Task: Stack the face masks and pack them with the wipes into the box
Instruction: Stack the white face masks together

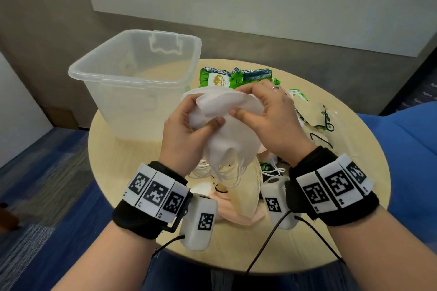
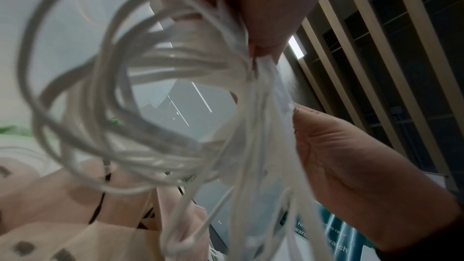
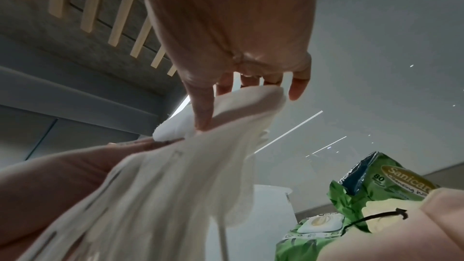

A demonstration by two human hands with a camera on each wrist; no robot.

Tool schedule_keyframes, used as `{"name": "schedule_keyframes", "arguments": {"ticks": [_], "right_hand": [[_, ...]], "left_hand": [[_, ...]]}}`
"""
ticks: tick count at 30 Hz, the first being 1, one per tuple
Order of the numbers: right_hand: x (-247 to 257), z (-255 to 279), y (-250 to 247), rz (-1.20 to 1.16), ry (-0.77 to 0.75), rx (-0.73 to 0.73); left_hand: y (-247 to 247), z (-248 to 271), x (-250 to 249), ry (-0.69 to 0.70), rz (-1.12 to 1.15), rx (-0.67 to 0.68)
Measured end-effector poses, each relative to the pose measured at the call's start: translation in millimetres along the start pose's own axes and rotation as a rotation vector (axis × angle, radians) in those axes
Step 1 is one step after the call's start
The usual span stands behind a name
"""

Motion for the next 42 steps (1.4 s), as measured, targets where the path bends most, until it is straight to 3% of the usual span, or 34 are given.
{"name": "schedule_keyframes", "arguments": {"ticks": [6,9,12,17,20,25,28,32,37,42], "right_hand": [[-2.4,1.9,-10.9,-0.256,-0.063,0.054],[-6.9,2.0,-16.7,-0.232,-0.074,0.038],[-19.1,-1.3,-23.0,-0.121,0.044,-0.024],[-28.7,-2.4,-37.2,-0.150,0.158,0.185],[-25.9,-0.3,-44.0,-0.144,0.078,0.326],[-17.2,-3.7,-55.1,-0.087,-0.046,0.222],[-6.8,-7.3,-55.8,0.094,-0.170,0.150],[7.2,-7.1,-44.0,0.221,-0.276,0.283],[16.9,-13.2,-24.3,0.400,-0.281,0.365],[19.1,-16.3,-21.7,0.193,-0.199,0.308]], "left_hand": [[-2.6,-0.7,1.6,-0.017,0.005,-0.023],[-6.5,-1.7,2.5,-0.012,-0.030,-0.056],[-11.3,-2.8,2.5,0.002,-0.065,-0.064],[-16.5,-3.6,2.3,0.045,-0.112,-0.068],[-18.4,-4.4,3.3,0.049,-0.122,-0.082],[-20.1,-6.7,6.2,-0.001,-0.110,-0.091],[-18.0,-6.4,4.4,-0.011,-0.069,-0.065],[-7.9,-2.6,-0.3,-0.077,0.063,-0.018],[0.8,1.4,-0.6,-0.182,0.312,0.140],[4.0,6.9,-0.1,-0.149,0.232,0.154]]}}
Point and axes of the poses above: each hand's wrist, its own z-axis away from the middle knuckle, its own y-axis out of the palm, x = y × z, the point moved 2 cm from there along -z, towards the middle knuckle, and after that the axes turned 15 degrees about z, right-handed, at the moved point
